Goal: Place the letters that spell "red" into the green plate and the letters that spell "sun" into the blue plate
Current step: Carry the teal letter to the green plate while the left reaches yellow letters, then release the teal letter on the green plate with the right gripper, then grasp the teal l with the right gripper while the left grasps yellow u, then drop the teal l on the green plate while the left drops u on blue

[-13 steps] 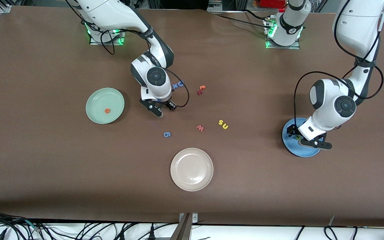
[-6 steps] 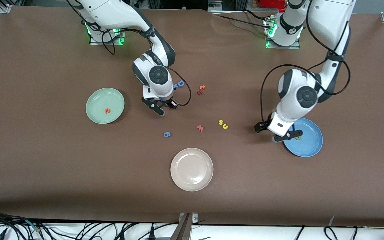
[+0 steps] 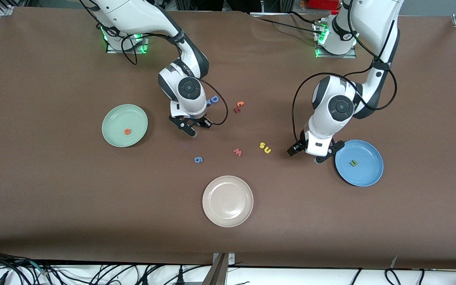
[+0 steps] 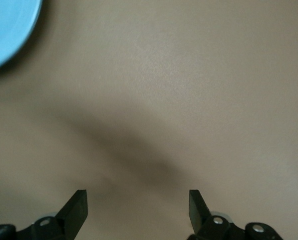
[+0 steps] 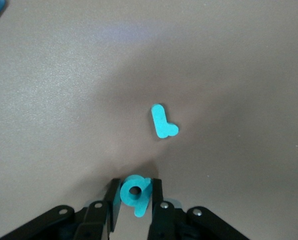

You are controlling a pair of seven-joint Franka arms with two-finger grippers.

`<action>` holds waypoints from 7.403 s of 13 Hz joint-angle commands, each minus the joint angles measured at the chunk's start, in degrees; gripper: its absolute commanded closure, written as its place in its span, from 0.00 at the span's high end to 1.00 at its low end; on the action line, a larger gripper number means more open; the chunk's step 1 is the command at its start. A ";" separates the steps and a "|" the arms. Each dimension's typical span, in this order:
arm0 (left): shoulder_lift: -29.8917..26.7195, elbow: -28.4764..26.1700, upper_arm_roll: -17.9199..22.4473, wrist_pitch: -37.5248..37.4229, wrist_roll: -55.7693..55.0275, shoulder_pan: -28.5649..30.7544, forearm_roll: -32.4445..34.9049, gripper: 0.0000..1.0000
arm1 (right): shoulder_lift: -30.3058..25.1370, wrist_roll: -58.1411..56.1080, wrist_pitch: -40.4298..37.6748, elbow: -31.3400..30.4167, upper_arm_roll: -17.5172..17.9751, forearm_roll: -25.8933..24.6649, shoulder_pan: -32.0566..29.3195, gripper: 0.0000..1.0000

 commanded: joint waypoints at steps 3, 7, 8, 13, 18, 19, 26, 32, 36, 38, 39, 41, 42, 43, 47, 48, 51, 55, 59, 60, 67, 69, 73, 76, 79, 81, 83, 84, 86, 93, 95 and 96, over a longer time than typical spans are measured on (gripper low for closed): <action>3.12 3.33 0.86 -1.04 -15.53 -3.19 -4.44 0.89 | -2.00 -9.12 -7.50 0.97 -0.50 0.53 -1.34 0.08; 5.14 5.69 0.86 -0.87 -15.81 -6.35 -3.91 0.90 | -5.78 -21.07 -15.95 0.97 -1.02 0.61 -5.03 0.08; 5.84 6.49 0.86 -0.87 -16.33 -7.06 -3.92 0.90 | -6.83 -24.84 -17.88 0.97 -1.20 0.61 -6.26 0.08; 9.27 8.69 1.12 -0.60 -16.69 -8.64 -3.83 0.89 | -11.31 -41.12 -24.92 -1.56 -6.99 0.62 -8.91 0.09; 11.73 10.01 1.21 -0.34 -16.60 -9.17 -3.83 0.89 | -13.17 -53.61 -24.76 -7.72 -13.50 1.31 -8.91 0.09; 12.00 10.10 1.21 -0.34 -16.60 -9.17 -3.83 0.89 | -13.17 -53.79 -24.06 -7.81 -13.59 1.49 -8.91 0.09; 14.55 11.59 2.79 0.36 -16.69 -11.19 -3.83 0.89 | -12.21 -55.55 -15.97 -14.41 -14.38 1.84 -10.14 0.11; 15.43 11.77 2.88 0.98 -16.60 -11.28 -3.83 0.89 | -13.52 -56.08 -16.84 -13.97 -14.21 1.93 -10.85 0.90; 15.95 12.03 2.88 0.98 -16.60 -11.90 -3.83 0.86 | -16.24 -55.56 -18.51 -12.13 -12.29 2.98 -10.67 0.88; 15.95 12.47 2.88 0.98 -16.69 -12.42 -3.83 0.86 | -16.60 -51.45 -20.70 -8.54 -8.77 6.66 -10.50 0.86; 15.95 12.73 2.88 0.98 -16.69 -12.51 -3.83 0.86 | -16.34 -48.73 -21.32 -6.60 -7.63 7.03 -10.23 0.84; 16.22 12.82 2.88 0.98 -16.69 -12.51 -3.83 0.86 | -15.55 -47.91 -20.37 -4.92 -4.90 7.20 -10.14 0.72; 16.30 12.82 2.88 0.98 -16.60 -12.60 -3.83 0.86 | -14.07 -47.82 -20.19 -3.26 -4.54 7.29 -10.06 0.66; 16.31 12.82 2.97 0.98 -16.34 -12.60 -3.83 0.86 | -12.66 -47.73 -20.01 -2.03 -4.45 7.56 -8.92 0.58; 16.22 12.82 3.41 0.98 -15.99 -12.51 -3.48 0.86 | -8.00 -42.90 -11.42 -1.14 -4.63 11.33 -4.96 0.50; 16.22 12.82 3.58 0.98 -15.99 -12.51 -2.61 0.86 | -6.94 -42.81 -9.31 -1.22 -4.63 11.51 -4.61 0.50; 16.22 12.82 3.67 0.98 -15.90 -12.51 -2.25 0.86 | -6.06 -39.75 -7.63 -1.14 -4.63 11.51 -3.82 0.50; 16.30 12.82 3.67 0.98 -15.90 -12.51 -2.16 0.75 | -3.25 -38.59 -0.86 -1.49 -4.72 11.60 -3.11 0.50; 16.66 12.82 3.67 0.98 -15.81 -13.04 0.11 0.42 | -1.40 -34.11 2.14 -1.49 -4.80 11.08 -2.15 0.50; 16.66 12.82 3.67 0.98 -15.90 -13.04 1.61 0.38 | -1.40 -34.11 2.05 -1.57 -4.80 11.07 -2.15 0.50; 16.05 12.65 4.11 0.89 -14.42 -12.78 4.87 0.04 | -0.34 -34.11 2.14 -1.93 -4.89 10.81 -2.06 0.27; 14.47 12.12 5.69 0.11 -10.56 -12.69 4.96 0.04 | -0.08 -34.28 2.05 -1.93 -4.89 10.72 -1.97 0.14; 8.41 11.15 9.28 -9.02 10.59 -10.93 4.96 0.05 | -2.00 -36.38 -0.39 -1.31 -5.42 10.63 -2.23 0.00; 5.33 10.98 10.88 -14.39 25.53 -7.26 4.96 0.05 | -6.22 -46.81 -9.61 -0.78 -10.32 10.20 -2.32 0.00; 3.39 10.10 11.06 -15.54 47.04 0.12 4.96 0.04 | -10.52 -59.29 -17.70 -1.40 -16.82 10.19 -2.41 0.00; 2.77 10.10 11.06 -15.46 58.84 4.25 4.96 0.04 | -11.76 -68.86 -21.58 -1.84 -22.26 10.19 -2.41 0.00; 2.86 10.10 11.06 -15.46 68.08 7.16 4.96 0.04 | -12.47 -77.93 -21.68 -4.54 -26.67 10.19 -2.41 0.00; 3.03 10.10 11.06 -15.19 71.43 8.65 4.96 0.04 | -12.91 -79.71 -21.33 -6.22 -28.17 10.19 -2.41 0.00; 3.64 10.10 11.06 -15.02 73.83 9.46 4.96 0.04 | -13.26 -82.79 -17.14 -11.39 -30.28 10.19 -2.41 0.00; 9.88 9.83 10.97 -7.82 76.47 10.51 4.96 0.04 | -12.64 -85.97 -9.37 -18.36 -32.05 10.55 -2.50 0.99; 11.03 9.83 10.97 -6.24 77.96 10.69 4.17 0.04 | -13.08 -85.96 -9.81 -17.84 -32.05 10.55 -2.58 1.00; 11.38 9.83 10.97 -5.79 77.97 10.69 4.08 0.04 | -14.13 -86.05 -10.77 -17.14 -32.14 10.55 -2.50 1.00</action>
